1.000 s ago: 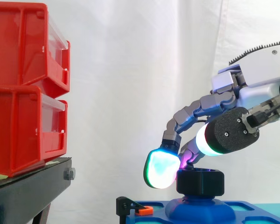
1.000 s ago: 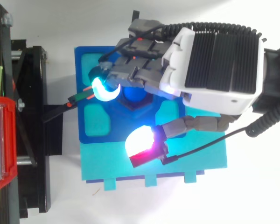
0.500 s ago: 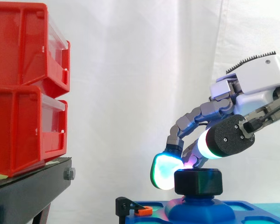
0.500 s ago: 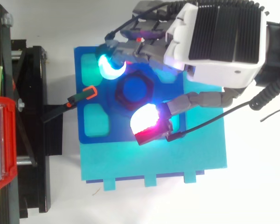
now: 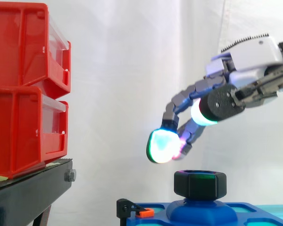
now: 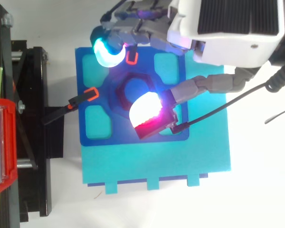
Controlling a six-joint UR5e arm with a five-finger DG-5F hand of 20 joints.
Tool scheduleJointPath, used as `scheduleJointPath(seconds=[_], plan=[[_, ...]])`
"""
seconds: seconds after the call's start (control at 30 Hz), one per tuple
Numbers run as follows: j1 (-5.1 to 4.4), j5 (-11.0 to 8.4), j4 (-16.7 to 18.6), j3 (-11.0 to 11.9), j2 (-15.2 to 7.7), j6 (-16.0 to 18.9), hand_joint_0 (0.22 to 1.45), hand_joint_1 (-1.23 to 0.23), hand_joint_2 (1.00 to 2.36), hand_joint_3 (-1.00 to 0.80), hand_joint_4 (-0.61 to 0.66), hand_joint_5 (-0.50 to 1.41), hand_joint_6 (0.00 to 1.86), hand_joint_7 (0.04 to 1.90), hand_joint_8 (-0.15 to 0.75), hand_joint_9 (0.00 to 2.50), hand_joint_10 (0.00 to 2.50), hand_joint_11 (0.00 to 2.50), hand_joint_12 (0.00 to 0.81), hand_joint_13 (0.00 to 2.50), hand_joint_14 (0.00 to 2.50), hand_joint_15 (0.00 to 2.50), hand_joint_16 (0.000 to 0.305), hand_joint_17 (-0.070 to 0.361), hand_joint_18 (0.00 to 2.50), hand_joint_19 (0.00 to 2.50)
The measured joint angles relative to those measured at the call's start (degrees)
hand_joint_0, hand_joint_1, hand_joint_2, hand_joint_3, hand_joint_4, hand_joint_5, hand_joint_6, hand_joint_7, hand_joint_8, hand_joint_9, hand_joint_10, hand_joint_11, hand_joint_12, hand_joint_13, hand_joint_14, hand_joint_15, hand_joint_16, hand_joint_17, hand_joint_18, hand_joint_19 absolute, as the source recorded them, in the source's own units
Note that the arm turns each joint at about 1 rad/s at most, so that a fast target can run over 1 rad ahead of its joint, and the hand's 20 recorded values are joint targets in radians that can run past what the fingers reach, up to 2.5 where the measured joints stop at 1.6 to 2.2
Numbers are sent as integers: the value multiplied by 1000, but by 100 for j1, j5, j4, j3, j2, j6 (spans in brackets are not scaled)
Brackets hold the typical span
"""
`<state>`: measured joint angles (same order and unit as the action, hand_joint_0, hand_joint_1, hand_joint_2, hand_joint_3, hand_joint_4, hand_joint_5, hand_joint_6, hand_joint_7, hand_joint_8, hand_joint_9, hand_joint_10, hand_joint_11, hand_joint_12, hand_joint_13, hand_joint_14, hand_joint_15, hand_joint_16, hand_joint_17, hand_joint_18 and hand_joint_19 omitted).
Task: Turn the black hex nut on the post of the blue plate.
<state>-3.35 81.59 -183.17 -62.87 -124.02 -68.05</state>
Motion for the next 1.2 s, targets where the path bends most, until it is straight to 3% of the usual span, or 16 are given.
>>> scheduleJointPath(seconds=[0.13, 0.47, 0.9, 1.2], plan=[[-18, 28, -35, 134, -5, -52, 499, -444, 1000, -500, 304, -160, 503, 790, 336, 744, 0, 49, 397, 510, 2, 43, 62, 139, 301, 149], [-126, 0, 206, 171, -197, -94, 501, -444, 1000, -500, 307, -159, 503, 792, 336, 749, 0, 57, 398, 514, 3, 47, 62, 139, 310, 156], [-461, -479, -1, 170, -230, -72, 500, -444, 1000, -500, 312, -156, 503, 790, 338, 755, 0, 60, 400, 519, 0, 49, 61, 138, 316, 154], [-516, -527, -119, 169, -230, -51, 500, -441, 1000, -500, 329, -146, 503, 846, 339, 753, 0, 60, 402, 519, 2, 50, 61, 138, 317, 155]])
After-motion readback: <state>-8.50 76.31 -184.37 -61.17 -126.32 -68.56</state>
